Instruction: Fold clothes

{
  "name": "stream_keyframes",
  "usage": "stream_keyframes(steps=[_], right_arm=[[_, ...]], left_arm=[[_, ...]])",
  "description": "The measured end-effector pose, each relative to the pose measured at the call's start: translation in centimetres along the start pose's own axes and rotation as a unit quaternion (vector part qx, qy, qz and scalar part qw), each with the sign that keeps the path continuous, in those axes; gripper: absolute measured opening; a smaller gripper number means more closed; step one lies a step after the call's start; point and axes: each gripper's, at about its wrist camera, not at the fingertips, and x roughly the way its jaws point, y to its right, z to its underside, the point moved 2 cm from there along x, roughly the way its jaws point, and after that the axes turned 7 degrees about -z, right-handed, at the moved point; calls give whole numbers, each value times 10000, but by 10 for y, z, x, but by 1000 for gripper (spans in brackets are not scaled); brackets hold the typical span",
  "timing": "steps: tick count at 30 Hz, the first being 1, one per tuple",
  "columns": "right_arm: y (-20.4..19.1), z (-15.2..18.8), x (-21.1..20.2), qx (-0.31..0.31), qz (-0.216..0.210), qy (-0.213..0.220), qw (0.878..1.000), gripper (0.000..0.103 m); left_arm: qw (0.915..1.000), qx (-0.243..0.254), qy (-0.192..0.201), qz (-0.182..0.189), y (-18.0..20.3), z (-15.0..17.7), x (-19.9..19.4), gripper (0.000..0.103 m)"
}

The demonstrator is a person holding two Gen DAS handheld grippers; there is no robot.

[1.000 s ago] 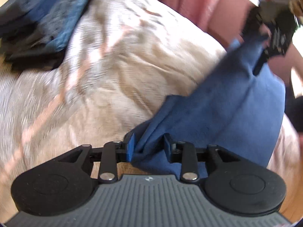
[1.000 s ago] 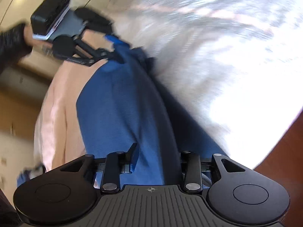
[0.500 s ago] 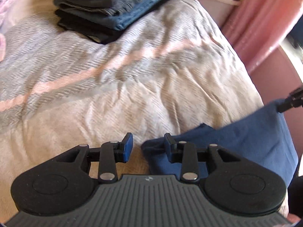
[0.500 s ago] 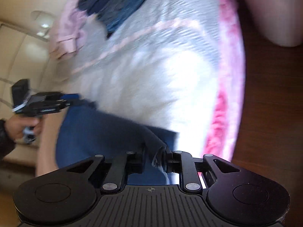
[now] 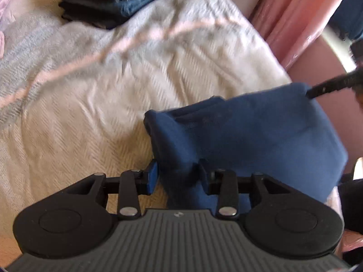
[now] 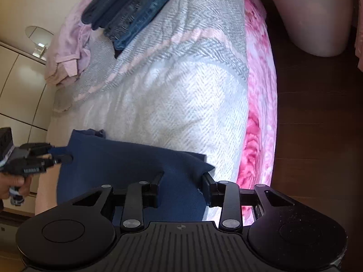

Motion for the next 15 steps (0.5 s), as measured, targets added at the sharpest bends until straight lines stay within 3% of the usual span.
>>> stream_keyframes(steps=[1, 5, 9, 10, 12, 15], right_arm=[[4, -4, 7, -14, 130, -29, 9999, 37], [1, -19, -2, -406, 543, -28, 9977, 37], [-20, -22, -27, -1076, 733, -80, 9915, 41], [-28, -20, -30, -1250, 706, -153, 9895, 43], [-49, -9, -32, -1712, 577, -375, 9828, 59], [-90, 22, -24, -2616, 231, -806, 9615, 65]], left_arm=[[9999, -118, 12, -15, -3, 1, 5, 45], [9989, -467, 64, -11, -18, -1, 1, 45], [9986, -383, 220, -283, -17, 5, -34, 44], [9985, -195, 273, -429, -12, 10, -45, 41], [9957, 368, 379, -766, 4, 23, -65, 41], [9797, 1528, 567, -1165, 44, 55, -88, 41]])
